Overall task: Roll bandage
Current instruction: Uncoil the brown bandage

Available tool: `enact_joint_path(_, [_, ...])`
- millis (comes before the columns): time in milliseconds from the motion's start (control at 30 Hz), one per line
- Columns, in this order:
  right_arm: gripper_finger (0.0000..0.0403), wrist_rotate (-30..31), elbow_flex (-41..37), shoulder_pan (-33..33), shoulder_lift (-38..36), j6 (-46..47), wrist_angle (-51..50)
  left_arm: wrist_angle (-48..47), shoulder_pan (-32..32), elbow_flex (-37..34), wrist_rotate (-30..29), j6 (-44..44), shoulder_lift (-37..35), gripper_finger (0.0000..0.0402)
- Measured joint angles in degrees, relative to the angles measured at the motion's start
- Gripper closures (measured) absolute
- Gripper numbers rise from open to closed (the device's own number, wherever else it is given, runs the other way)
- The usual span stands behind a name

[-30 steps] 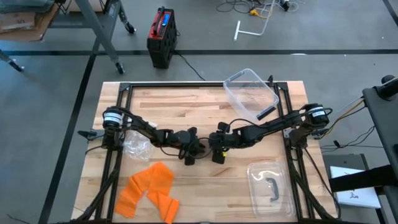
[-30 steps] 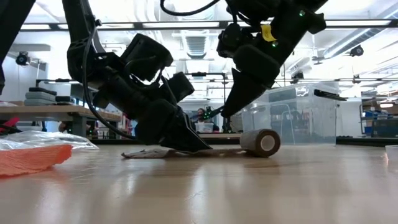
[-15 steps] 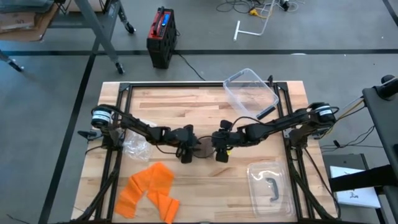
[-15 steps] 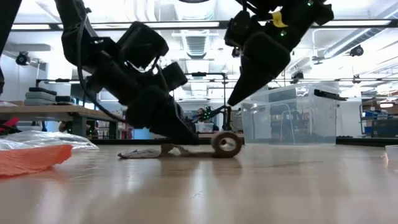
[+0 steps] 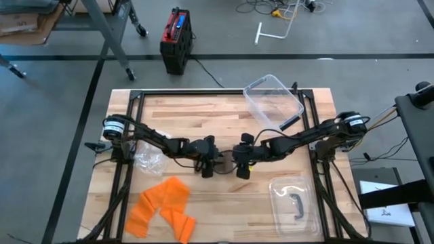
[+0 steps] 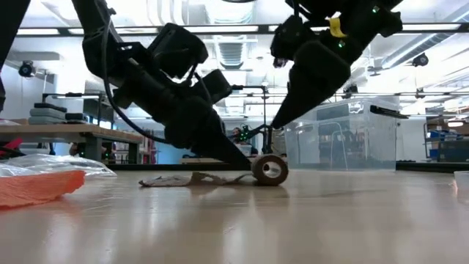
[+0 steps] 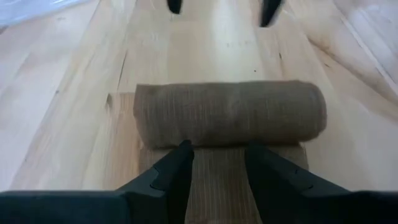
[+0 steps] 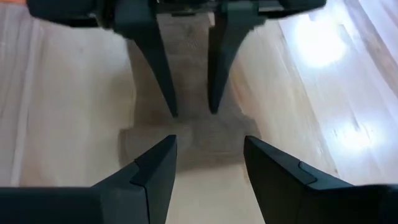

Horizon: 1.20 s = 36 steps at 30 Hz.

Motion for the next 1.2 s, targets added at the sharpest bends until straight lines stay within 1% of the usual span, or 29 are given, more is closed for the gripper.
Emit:
enact_joint_path(300, [0.0220,0.0,0.0,0.0,-0.6,-0.1,-0.1,-0.2,0.0,3.6,0.0,1.1,5.1,0.0264])
enact_joint_path(500, [0.0220,0.0,0.0,-0.1,-1.0,-0.1,-1.8,0.3,0.1,6.4,0.1,1.5,6.6,0.0272])
enact_joint_path(800, [0.0220,0.1,0.0,-0.1,-0.9,-0.2,-1.4,-0.3,0.2,6.8,0.1,2.0,6.8,0.0274])
enact_joint_path(933, [0.0220,1.6,0.0,-0.1,-0.9,-0.4,-1.4,-3.0,0.2,6.8,0.1,2.0,6.3,0.0274])
enact_joint_path(1067, [0.0220,1.7,0.0,-0.2,-0.9,-0.7,-1.4,-6.3,0.2,6.8,0.1,2.9,4.8,0.0274])
enact_joint_path(1200, [0.0220,1.7,0.0,-0.2,-0.9,-0.7,-1.2,-7.0,0.2,6.9,0.1,3.3,3.8,0.0274])
